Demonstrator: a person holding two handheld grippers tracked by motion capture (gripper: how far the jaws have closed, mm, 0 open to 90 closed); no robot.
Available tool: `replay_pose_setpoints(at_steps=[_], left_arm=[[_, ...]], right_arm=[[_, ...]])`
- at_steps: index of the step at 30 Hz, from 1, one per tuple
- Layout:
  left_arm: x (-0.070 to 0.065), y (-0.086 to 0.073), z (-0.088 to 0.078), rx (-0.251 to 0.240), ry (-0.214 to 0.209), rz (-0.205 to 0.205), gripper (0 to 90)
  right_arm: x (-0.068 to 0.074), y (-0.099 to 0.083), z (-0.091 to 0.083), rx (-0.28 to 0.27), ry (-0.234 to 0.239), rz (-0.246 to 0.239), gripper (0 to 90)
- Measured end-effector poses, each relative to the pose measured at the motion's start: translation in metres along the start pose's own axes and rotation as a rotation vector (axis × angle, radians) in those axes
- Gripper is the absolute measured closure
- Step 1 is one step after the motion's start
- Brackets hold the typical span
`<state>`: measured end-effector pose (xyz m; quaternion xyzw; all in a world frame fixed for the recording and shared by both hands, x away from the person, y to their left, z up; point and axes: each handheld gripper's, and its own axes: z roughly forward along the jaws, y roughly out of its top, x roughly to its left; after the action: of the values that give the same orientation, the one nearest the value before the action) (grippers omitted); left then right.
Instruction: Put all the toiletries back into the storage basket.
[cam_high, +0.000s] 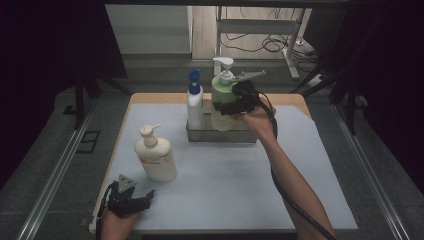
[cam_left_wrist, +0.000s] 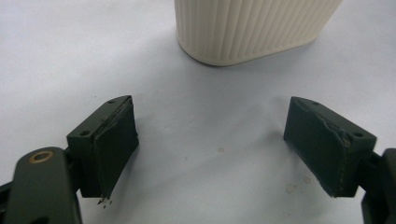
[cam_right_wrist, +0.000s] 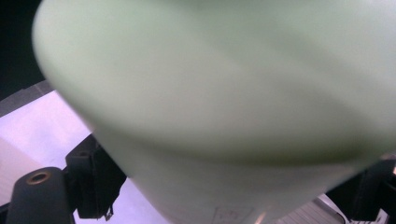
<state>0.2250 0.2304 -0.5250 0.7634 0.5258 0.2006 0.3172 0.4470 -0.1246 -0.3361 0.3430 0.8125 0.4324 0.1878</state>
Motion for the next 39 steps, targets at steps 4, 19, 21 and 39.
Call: replay_pose_setpoints(at_steps=[4,19,21,39], left_arm=[[0.000,0.000,0.000,0.000,0.000,0.000,16.9],[0.000,0.000,0.000,0.000,-0.001,-0.001,16.9],[0.000,0.000,0.000,0.000,-0.001,-0.001,16.8],[0.000,0.000,0.000,0.000,-0.001,-0.001,16.9]], right_arm=[[-0.005,0.001,0.007,0.003,-0.017,0.011,12.8],[-0.016,-0.011,0.030,0.028,-0.026,0.016,12.8],[-0.016,-0.013,0.033,0.037,-0.024,0.010,12.8],[-0.019,-0.031,0.048,0.118,0.002,0.014,13.0]])
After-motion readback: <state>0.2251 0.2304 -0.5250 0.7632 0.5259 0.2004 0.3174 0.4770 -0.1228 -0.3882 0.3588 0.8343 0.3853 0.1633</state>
